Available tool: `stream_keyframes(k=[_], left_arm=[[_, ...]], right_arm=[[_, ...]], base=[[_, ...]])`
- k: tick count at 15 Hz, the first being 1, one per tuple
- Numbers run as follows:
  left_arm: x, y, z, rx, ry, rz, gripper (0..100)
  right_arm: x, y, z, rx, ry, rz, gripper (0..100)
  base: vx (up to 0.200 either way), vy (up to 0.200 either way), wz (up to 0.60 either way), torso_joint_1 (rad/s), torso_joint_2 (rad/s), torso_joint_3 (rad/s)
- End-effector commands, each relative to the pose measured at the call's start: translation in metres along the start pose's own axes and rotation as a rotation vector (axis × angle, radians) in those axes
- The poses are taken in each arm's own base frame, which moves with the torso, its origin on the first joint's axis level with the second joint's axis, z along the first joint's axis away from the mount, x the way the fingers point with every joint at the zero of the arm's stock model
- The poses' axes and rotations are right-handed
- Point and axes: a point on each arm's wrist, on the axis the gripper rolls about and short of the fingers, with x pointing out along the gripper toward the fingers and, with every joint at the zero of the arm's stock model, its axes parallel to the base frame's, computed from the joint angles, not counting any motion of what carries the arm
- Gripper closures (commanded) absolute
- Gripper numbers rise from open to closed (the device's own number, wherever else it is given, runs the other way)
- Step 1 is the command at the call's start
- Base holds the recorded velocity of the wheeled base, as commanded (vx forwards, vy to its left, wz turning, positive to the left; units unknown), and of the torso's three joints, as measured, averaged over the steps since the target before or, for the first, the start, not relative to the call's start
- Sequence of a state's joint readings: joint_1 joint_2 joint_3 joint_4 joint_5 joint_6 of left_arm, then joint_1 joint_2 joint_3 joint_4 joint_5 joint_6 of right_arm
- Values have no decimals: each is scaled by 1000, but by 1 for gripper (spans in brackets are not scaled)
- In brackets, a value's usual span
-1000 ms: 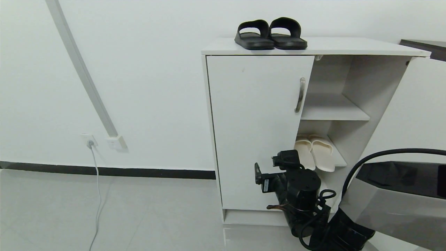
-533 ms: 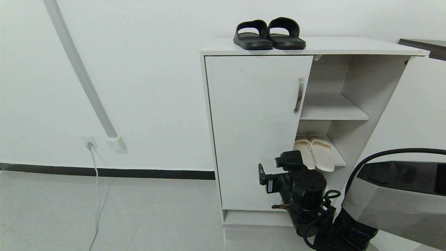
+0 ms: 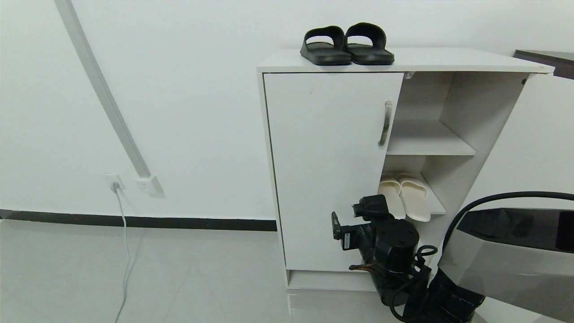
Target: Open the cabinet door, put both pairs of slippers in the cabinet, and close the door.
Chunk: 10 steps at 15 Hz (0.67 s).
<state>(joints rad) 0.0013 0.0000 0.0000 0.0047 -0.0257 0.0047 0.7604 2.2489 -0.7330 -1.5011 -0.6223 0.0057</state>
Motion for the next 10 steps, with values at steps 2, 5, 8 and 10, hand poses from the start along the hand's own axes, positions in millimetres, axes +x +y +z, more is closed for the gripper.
stream_keyframes(k=[2,5,8,10], left_arm=[[0,0,0,0,0,1,100],[0,0,0,0,1,1,100],[0,0,0,0,0,1,100],[0,0,0,0,0,0,100]], right_arm=[[0,0,-1,0,0,0,0],[0,0,-1,0,0,0,0],[0,1,-1,-2,2,1,0],[-1,0,-1,-8,-1,2,0]], base=[[0,0,0,32,-344,-305],[0,0,0,59,-427,-356],[0,0,0,106,-445,-349],[0,0,0,129,-466,-332]])
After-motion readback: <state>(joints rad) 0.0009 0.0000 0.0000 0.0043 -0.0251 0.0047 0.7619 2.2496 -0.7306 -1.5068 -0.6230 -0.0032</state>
